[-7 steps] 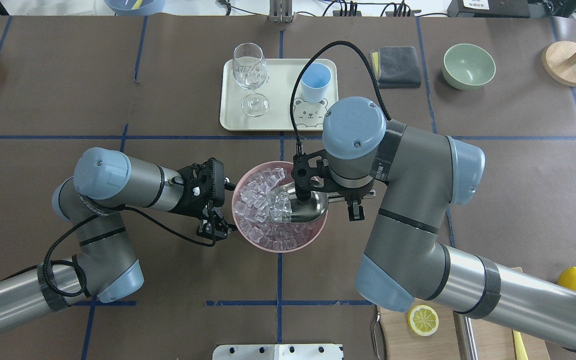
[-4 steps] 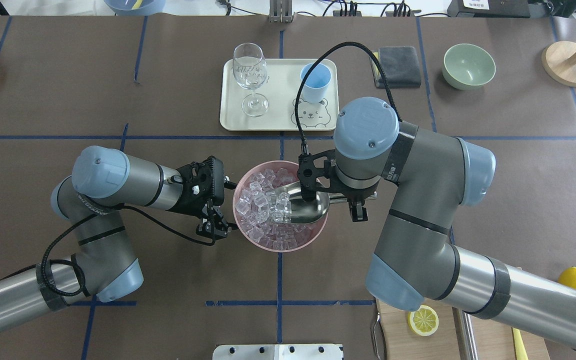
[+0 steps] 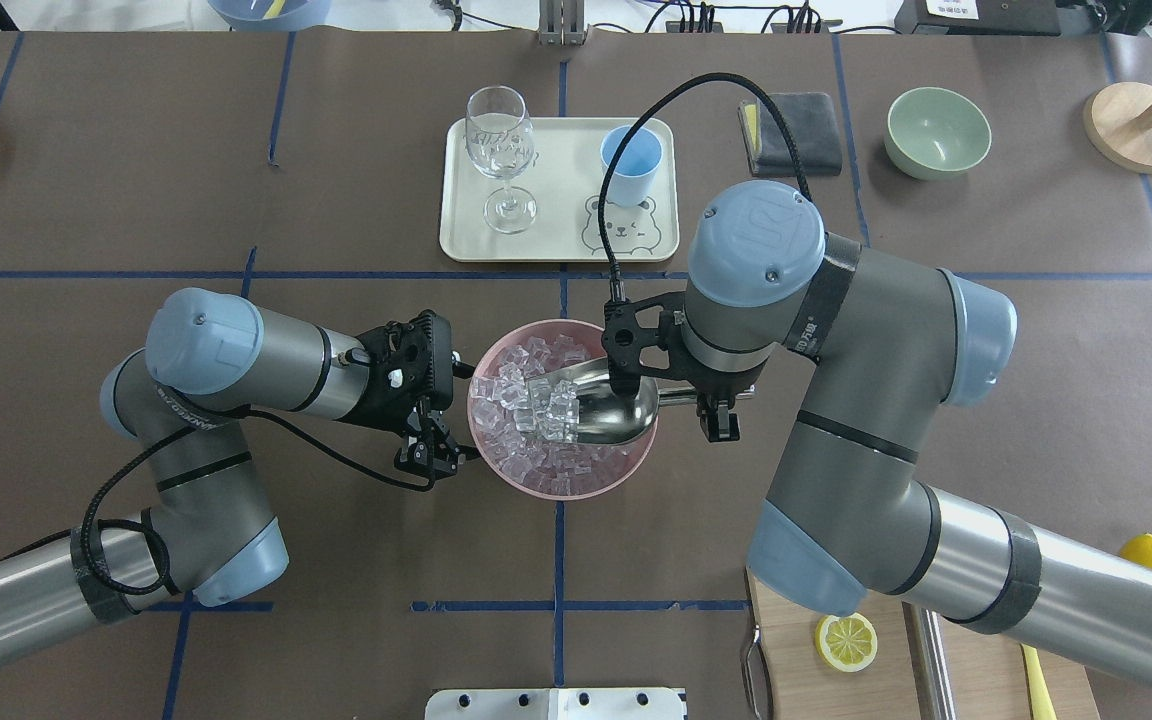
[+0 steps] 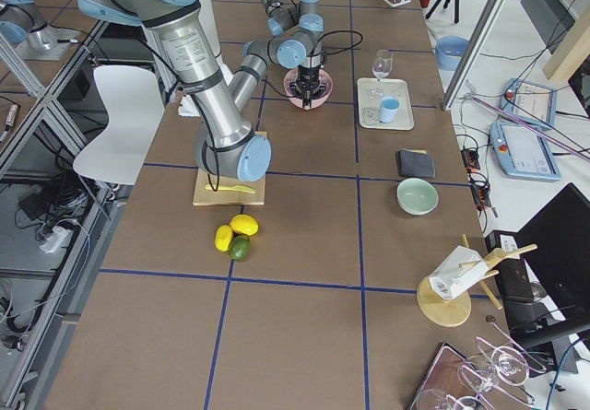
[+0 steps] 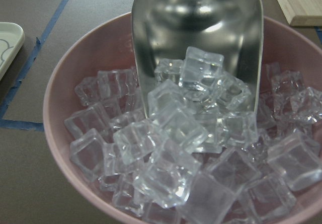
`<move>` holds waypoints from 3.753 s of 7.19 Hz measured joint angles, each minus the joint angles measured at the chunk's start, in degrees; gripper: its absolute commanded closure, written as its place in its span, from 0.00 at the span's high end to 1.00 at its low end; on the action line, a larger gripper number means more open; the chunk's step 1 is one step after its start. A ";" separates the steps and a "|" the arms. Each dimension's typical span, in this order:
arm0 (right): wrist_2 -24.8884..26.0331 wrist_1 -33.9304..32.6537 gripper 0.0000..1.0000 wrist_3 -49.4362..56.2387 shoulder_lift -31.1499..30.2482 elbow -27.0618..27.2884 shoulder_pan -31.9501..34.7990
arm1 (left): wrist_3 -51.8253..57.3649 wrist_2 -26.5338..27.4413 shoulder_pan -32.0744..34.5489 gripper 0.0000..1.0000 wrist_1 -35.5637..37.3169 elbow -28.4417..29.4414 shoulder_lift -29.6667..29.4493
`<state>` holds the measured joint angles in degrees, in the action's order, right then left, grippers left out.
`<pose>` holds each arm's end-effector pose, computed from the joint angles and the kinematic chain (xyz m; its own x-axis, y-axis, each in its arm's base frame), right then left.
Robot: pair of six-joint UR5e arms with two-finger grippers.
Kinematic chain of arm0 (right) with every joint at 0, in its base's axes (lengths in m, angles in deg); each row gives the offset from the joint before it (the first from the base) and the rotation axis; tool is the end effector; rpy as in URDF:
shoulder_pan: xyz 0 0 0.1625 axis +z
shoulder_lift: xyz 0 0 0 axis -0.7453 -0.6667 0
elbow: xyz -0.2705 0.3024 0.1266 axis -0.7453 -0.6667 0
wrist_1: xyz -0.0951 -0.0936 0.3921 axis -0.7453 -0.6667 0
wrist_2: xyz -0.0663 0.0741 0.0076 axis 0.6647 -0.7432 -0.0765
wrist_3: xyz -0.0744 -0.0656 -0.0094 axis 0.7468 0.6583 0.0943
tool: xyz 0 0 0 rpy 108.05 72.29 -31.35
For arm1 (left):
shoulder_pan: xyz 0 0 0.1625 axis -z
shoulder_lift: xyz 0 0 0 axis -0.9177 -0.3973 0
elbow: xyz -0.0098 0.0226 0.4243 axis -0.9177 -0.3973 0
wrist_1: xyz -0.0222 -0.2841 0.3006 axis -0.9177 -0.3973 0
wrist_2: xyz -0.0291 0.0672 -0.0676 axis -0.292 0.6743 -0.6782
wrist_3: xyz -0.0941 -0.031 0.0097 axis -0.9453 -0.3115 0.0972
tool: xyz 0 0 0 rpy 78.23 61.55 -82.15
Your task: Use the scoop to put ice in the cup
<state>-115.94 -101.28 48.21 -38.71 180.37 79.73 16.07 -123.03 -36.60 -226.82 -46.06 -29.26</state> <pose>-0.4779 -0.4088 0.2283 -0.0318 -0.9994 -0.0132 0.7573 -0.0327 0.6522 0.5153 -0.4019 0.2957 0.0829 0.9947 -0.0607 -0.1602 0.0734 0.9844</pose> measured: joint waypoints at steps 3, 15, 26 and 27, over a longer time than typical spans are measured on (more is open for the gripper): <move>-3.46 2.42 0.00 -1.44 -1.90 1.71 2.24 | -0.02 -0.03 0.00 1.00 0.85 -0.48 0.00; -8.66 -4.81 0.00 -30.82 -0.14 1.91 13.54 | 0.23 -5.05 8.20 1.00 1.46 -5.18 6.00; -11.24 -9.30 0.00 -39.71 13.95 -19.78 16.24 | 0.53 -6.73 13.39 1.00 1.33 -8.87 11.83; -11.86 -11.15 0.00 -38.74 15.06 -20.71 16.43 | 0.53 -6.74 13.39 1.00 1.31 -8.85 11.94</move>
<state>-127.80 -112.43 9.46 -23.66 159.66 96.16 16.60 -129.77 -23.22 -225.51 -54.91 -17.33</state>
